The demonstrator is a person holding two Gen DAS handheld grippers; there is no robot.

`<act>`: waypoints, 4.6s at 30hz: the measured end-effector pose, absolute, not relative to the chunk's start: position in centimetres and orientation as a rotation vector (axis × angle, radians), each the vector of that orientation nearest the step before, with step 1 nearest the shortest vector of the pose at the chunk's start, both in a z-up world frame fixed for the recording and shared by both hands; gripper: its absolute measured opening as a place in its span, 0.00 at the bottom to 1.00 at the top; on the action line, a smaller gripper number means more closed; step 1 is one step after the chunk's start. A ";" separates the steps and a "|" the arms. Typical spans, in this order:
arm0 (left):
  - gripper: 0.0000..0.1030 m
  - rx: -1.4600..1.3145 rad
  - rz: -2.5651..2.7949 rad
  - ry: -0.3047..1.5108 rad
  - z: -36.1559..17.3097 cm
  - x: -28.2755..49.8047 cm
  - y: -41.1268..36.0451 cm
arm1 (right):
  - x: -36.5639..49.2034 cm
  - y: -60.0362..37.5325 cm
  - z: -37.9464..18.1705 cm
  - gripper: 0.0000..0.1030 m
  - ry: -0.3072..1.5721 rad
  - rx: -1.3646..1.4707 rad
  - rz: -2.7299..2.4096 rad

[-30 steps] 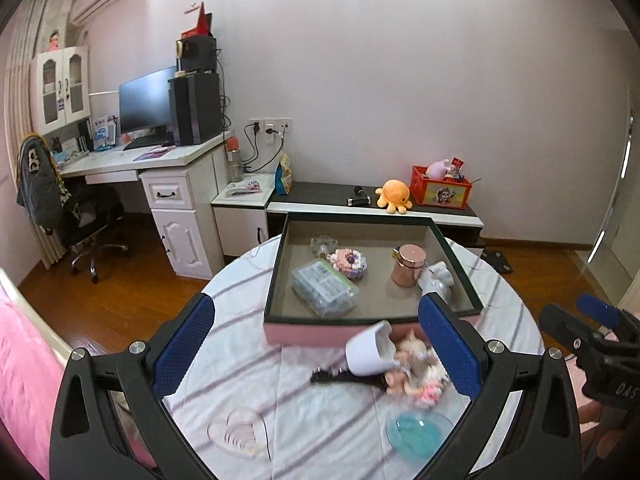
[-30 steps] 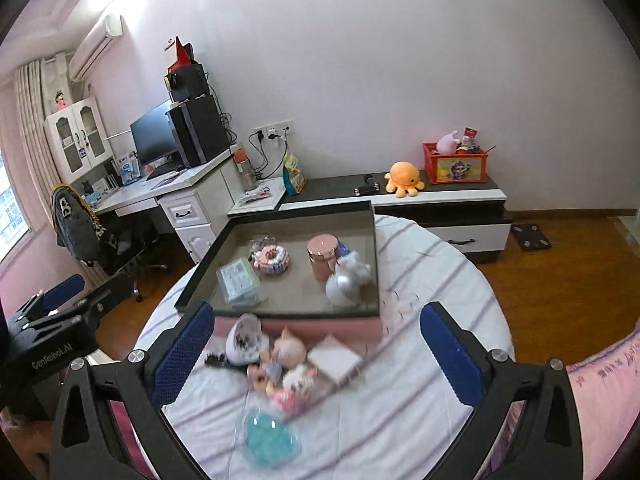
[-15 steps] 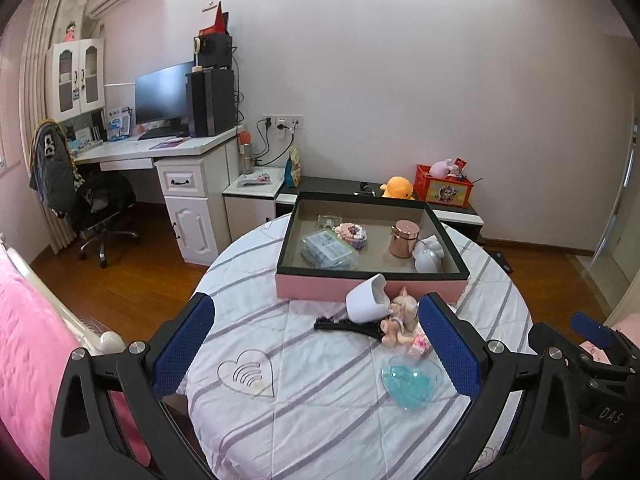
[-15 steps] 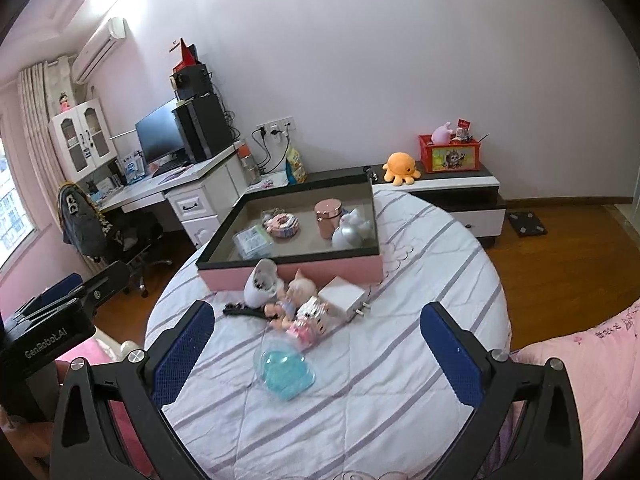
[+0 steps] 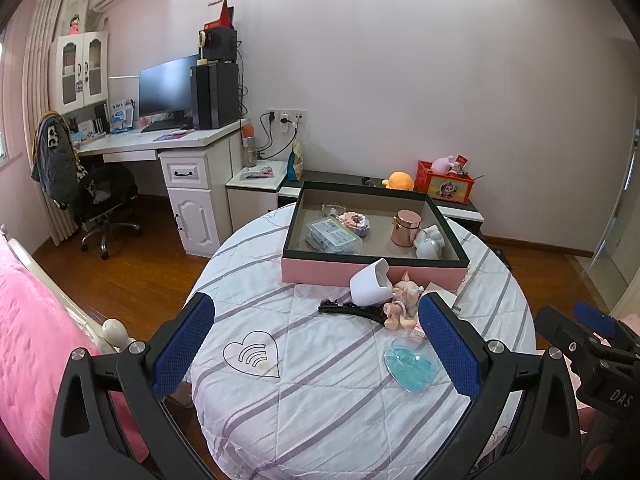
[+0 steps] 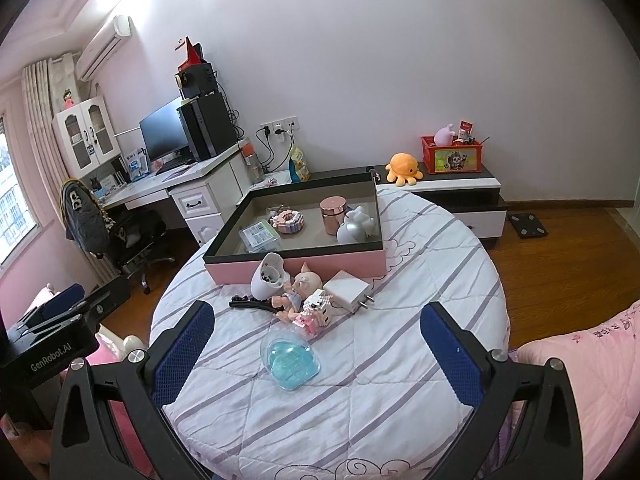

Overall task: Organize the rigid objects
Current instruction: 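Open both tools over the tray and withdraw them back over the table, then grasp the white cup-shaped object with the left tool while the right tool grasps the blue egg case, then carry the white object and blue egg case into the tray and open both tools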

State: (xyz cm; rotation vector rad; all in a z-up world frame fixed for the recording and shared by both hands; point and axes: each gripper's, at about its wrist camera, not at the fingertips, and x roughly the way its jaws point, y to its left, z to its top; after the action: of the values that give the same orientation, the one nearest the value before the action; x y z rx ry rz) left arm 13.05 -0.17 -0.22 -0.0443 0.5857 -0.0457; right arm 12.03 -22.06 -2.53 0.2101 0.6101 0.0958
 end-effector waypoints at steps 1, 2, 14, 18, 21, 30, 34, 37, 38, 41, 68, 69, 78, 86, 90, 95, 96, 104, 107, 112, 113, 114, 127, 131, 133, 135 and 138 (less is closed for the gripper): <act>1.00 -0.043 -0.047 0.585 -0.2 13.0 -0.2 | 12.0 -22.0 -2.5 1.00 0.609 0.209 0.096; 1.00 -0.043 -0.050 0.585 -0.2 13.0 -0.2 | 12.0 -22.1 -2.5 1.00 0.609 0.210 0.096; 1.00 -0.044 -0.059 0.587 0.0 12.7 -0.3 | 11.7 -22.3 -2.0 1.00 0.611 0.203 0.088; 1.00 -0.048 -0.058 0.591 -0.3 12.8 -0.1 | 12.0 -22.4 -2.4 1.00 0.626 0.188 0.084; 1.00 -0.053 -0.046 0.612 -1.3 13.1 0.3 | 12.8 -22.2 -3.6 1.00 0.670 0.164 0.082; 1.00 -0.061 -0.025 0.699 -5.7 15.3 1.5 | 16.7 -19.3 -10.8 1.00 0.864 0.052 0.134; 1.00 -0.063 -0.020 0.740 -7.5 16.4 1.8 | 18.3 -18.1 -13.3 1.00 0.913 0.025 0.167; 1.00 -0.067 -0.023 0.761 -8.4 17.2 2.0 | 19.6 -17.4 -14.9 1.00 0.946 0.015 0.182; 1.00 -0.066 -0.025 0.769 -8.8 17.5 2.0 | 19.8 -17.3 -15.2 0.99 0.947 0.017 0.188; 1.00 -0.060 -0.028 0.783 -9.4 18.1 1.8 | 20.3 -17.1 -15.8 0.77 0.944 0.020 0.218; 0.76 -0.238 -0.299 0.945 -14.0 31.6 -4.7 | 20.6 -22.6 -14.6 0.57 0.912 0.066 0.190; 0.72 -0.269 -0.328 0.954 -14.3 31.8 -4.7 | 20.8 -22.6 -14.5 0.57 0.912 0.066 0.189; 0.41 -0.282 -0.343 0.913 -13.4 30.6 -4.0 | 20.8 -22.8 -13.8 0.57 0.897 0.083 0.193; 0.42 -0.213 -0.324 0.867 -11.7 29.0 -3.3 | 20.3 -22.8 -12.4 0.57 0.865 0.106 0.200; 0.42 -0.184 -0.313 0.835 -10.5 27.8 -2.9 | 20.1 -23.0 -11.3 0.57 0.844 0.108 0.204; 0.42 -0.154 -0.305 0.787 -8.2 27.1 -2.3 | 20.8 -23.1 -8.8 0.57 0.797 0.091 0.212; 0.42 -0.146 -0.302 0.778 -7.7 27.2 -2.2 | 21.1 -23.2 -8.3 0.57 0.788 0.086 0.214; 0.42 -0.103 -0.302 0.707 -3.9 29.8 -1.8 | 25.2 -22.7 -4.7 0.57 0.721 0.046 0.229; 0.42 -0.093 -0.303 0.695 -3.2 31.5 -2.0 | 27.4 -22.5 -4.2 0.57 0.712 0.042 0.232; 0.42 -0.090 -0.298 0.699 -3.3 34.9 -2.1 | 31.7 -21.8 -4.3 0.57 0.724 0.026 0.243; 0.42 -0.089 -0.296 0.702 -3.5 35.7 -2.1 | 32.5 -21.5 -4.5 0.57 0.730 0.020 0.245; 0.42 -0.087 -0.296 0.705 -3.7 36.2 -2.2 | 33.1 -21.3 -4.9 0.57 0.737 0.017 0.248; 0.42 -0.093 -0.306 0.803 -8.8 40.3 -3.0 | 37.5 -19.6 -9.9 0.57 0.837 -0.013 0.262; 0.43 -0.076 -0.299 0.817 -9.3 40.4 -3.2 | 37.8 -19.3 -10.8 0.57 0.858 -0.023 0.262; 0.48 -0.071 -0.290 0.812 -9.2 40.0 -3.2 | 37.8 -19.0 -11.1 0.57 0.866 -0.035 0.263; 0.69 -0.066 -0.273 0.794 -8.9 39.4 -3.0 | 37.7 -18.7 -11.3 0.64 0.870 -0.055 0.268; 1.00 -0.059 -0.236 0.736 -7.9 38.2 -2.7 | 37.3 -18.4 -11.4 0.85 0.864 -0.077 0.264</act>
State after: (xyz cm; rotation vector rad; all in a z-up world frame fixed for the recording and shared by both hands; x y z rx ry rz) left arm 38.19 -2.68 -7.85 -0.0592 0.7358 -0.2357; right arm 37.26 -18.39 -11.37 -0.0771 0.8644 0.2641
